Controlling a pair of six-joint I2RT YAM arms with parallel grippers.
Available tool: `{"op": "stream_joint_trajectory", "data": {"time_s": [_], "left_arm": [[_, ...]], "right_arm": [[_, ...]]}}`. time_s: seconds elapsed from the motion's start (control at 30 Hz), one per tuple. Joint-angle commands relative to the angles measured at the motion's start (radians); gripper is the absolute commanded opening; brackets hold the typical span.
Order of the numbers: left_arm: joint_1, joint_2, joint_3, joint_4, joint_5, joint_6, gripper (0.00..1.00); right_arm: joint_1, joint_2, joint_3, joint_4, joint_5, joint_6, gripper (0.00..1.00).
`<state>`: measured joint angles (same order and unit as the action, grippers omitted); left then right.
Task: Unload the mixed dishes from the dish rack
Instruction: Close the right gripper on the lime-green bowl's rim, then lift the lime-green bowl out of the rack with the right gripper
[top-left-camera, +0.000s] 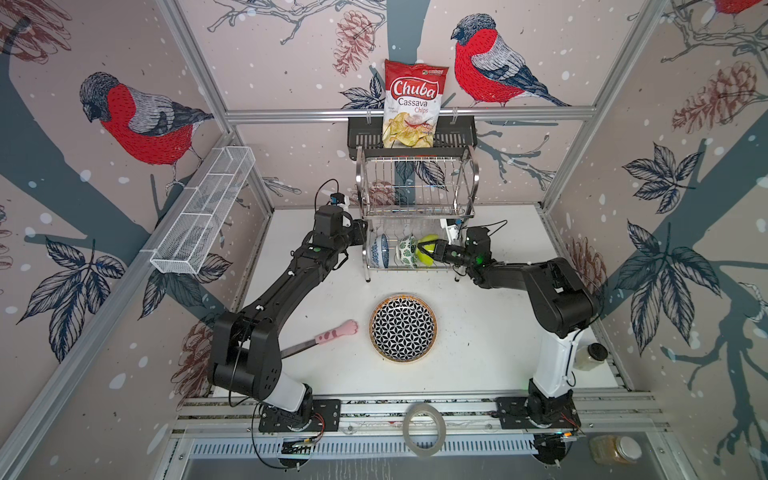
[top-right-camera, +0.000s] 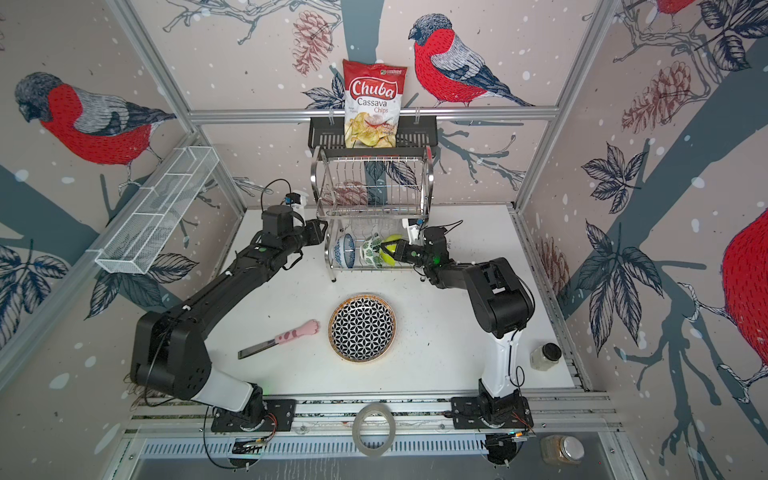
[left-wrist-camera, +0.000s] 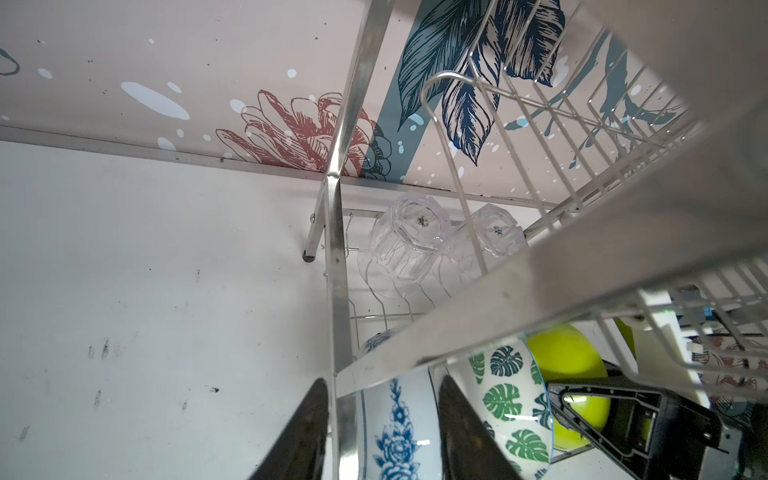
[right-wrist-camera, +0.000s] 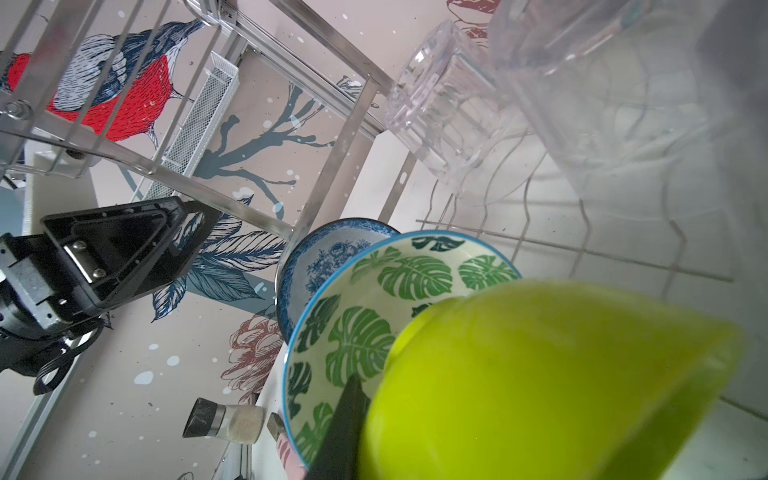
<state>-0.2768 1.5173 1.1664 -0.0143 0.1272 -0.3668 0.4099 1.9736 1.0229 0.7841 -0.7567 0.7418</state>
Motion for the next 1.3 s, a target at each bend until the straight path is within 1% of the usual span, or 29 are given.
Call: {"op": "stream_joint_trajectory", "data": {"time_s": [0.0,0.23,0.4,0.53,0.67,0.83,1.0,1.27], "left_arm": [[0.001,0.0,0.002,0.019,-0.005,0.003,0.43],[0.001,-0.016,-0.003,0.006,-0.016,0.0,0.44],[0.001,-0.046,-0.019,0.0,-0.029,-0.007,0.44],[0.003,-0.058,-0.024,-0.018,-0.04,-0.009,0.44],[0.003,-0.079,-0.044,-0.023,-0.038,-0.013,0.45],[0.002,-0.113,-0.076,-0.021,-0.042,-0.02,0.45],[0.002,-0.146,-0.081,-0.041,-0.062,-0.011,0.45],[0.002,-0.208,-0.099,-0.068,-0.084,-0.002,0.46]], "right_arm": [[0.0,0.01,-0.015,-0.009,-0.033,0.065,0.1],[0.0,-0.042,-0.016,-0.049,-0.036,0.04,0.1],[0.003,-0.105,-0.052,-0.063,-0.029,0.03,0.1],[0.015,-0.159,-0.082,-0.088,-0.014,0.014,0.1],[0.027,-0.205,-0.107,-0.142,0.017,-0.027,0.09],[0.03,-0.229,-0.144,-0.135,0.025,-0.025,0.09],[0.032,-0.244,-0.147,-0.137,0.026,-0.024,0.08],[0.038,-0.32,-0.153,-0.244,0.046,-0.09,0.07]]}}
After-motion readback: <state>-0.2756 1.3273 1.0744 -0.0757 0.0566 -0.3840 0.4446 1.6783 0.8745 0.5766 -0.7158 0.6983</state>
